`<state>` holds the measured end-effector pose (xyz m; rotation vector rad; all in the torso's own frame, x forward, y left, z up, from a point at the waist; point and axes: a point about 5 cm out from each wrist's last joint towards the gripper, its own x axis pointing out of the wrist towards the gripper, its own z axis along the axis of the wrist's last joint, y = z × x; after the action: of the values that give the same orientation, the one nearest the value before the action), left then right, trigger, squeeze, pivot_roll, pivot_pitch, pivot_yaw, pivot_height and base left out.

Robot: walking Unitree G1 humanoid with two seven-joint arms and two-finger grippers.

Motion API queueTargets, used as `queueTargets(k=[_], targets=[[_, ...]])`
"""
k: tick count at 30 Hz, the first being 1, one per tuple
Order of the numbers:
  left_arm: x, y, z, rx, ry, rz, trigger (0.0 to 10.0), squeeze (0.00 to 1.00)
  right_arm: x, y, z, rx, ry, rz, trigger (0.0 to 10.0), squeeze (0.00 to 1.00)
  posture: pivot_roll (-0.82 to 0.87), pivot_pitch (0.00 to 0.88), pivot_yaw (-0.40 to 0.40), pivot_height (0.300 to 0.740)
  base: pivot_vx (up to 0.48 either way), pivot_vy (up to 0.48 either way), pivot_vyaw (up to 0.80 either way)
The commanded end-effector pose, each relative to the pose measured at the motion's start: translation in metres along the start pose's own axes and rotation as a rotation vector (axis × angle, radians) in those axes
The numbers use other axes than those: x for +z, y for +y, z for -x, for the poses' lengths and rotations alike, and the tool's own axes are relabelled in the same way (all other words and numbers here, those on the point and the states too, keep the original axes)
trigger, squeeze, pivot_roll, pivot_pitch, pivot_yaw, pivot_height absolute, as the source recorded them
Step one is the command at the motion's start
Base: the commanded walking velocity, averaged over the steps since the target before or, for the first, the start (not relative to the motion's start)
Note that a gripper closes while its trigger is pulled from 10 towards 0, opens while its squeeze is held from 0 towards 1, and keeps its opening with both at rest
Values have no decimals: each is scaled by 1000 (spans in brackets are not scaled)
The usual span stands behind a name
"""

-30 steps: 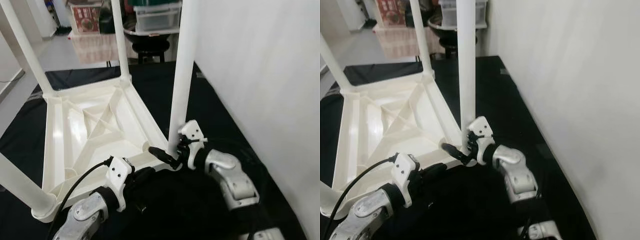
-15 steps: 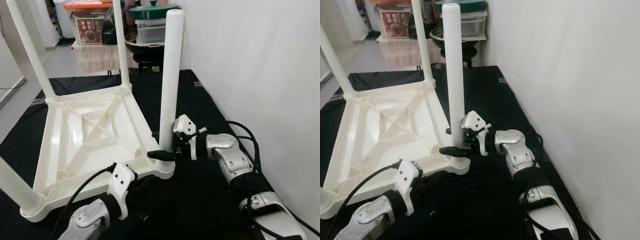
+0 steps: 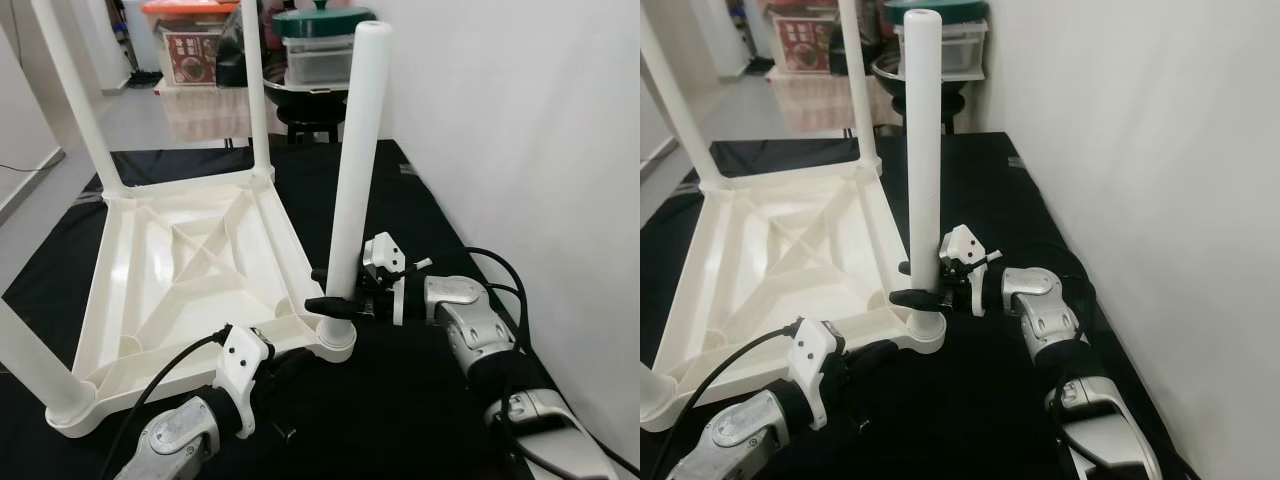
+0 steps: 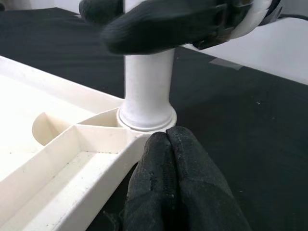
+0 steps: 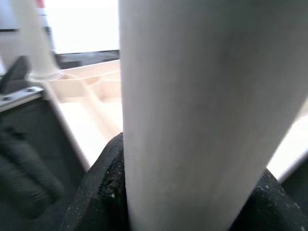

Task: Building children table

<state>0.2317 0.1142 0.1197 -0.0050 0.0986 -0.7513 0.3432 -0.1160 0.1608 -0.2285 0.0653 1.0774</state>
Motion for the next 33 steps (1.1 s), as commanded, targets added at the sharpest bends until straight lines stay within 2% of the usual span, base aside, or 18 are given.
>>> queueTargets(k=[1, 2, 3, 4, 8, 12, 13, 14, 15, 17, 19, 24, 25, 26, 28, 32, 33], targets=[[0, 0, 2, -1, 1, 13, 10000, 0, -40, 2, 7, -249, 222, -48, 0, 0, -25, 72, -30, 740, 0, 0, 0], [1, 0, 3, 1, 0, 15, 10000, 0, -47, 26, 5, -377, 250, -103, 0, 0, -23, 78, -26, 740, 0, 0, 0], [1, 0, 3, 1, 0, 15, 10000, 0, -47, 26, 5, -377, 250, -103, 0, 0, -23, 78, -26, 740, 0, 0, 0], [1, 2, 4, 2, 0, 15, 10000, 0, -42, 40, 5, -464, 246, -79, 0, 0, -38, 77, -10, 740, 0, 0, 0], [1, 3, 3, 0, 2, 16, 10000, 0, -31, 48, 2, -459, 210, -80, 0, 0, -43, 74, -5, 740, 0, 0, 0], [2, 4, 2, 4, 0, 16, 10000, 0, -32, 50, -5, -371, 239, -40, 0, 0, -39, 71, -13, 740, 0, 0, 0], [2, 4, 2, 8, -2, 16, 10000, 0, -33, 51, -7, -327, 263, -24, 10000, 0, -40, 69, -13, 740, 0, 0, 0], [2, 4, 2, 8, -3, 16, 10000, 0, -29, 48, -10, -287, 240, -10, 10000, 27, -40, 69, -13, 740, 0, 0, 0], [1, 4, 1, 8, -2, 16, 10000, 0, -26, 45, -13, -245, 218, -8, 10000, 1000, -39, 65, -13, 740, 0, 0, 0], [1, 4, 1, 7, -2, 16, 10000, 0, -23, 43, -14, -220, 200, -7, 10000, 1000, -39, 65, -13, 740, 0, 0, 0], [1, 3, 0, 4, 2, 14, 10000, 0, -3, 39, -17, -106, 76, 0, 10000, 1000, -33, 61, -14, 740, 0, 0, 0], [1, 3, 0, 3, 2, 15, 10000, 0, 11, 36, -15, -29, 16, 54, 10000, 1000, -32, 62, -15, 740, 0, 0, 0], [0, 3, 0, 3, 2, 17, 10000, 0, 11, 32, -13, 29, 30, 91, 10000, 910, -31, 60, -16, 740, 0, 0, 0], [0, 3, 1, 3, 1, 18, 10000, 0, 10, 25, -12, 84, 49, 103, 10000, 0, -27, 58, -22, 740, 0, 0, 0], [-1, 2, 1, 1, 2, 20, 10000, 0, 8, 13, -12, 154, 87, 95, 10000, 0, -23, 57, -24, 740, 0, 0, 0], [-1, 2, 1, 0, 3, 20, 10000, 0, 8, 3, -13, 174, 116, 100, 10000, 0, -15, 56, -25, 740, 0, 0, 0], [-1, 2, 1, 0, 4, 20, 10000, 0, 9, -1, -13, 182, 124, 100, 5216, 0, -13, 55, -25, 740, 0, 0, 0]])
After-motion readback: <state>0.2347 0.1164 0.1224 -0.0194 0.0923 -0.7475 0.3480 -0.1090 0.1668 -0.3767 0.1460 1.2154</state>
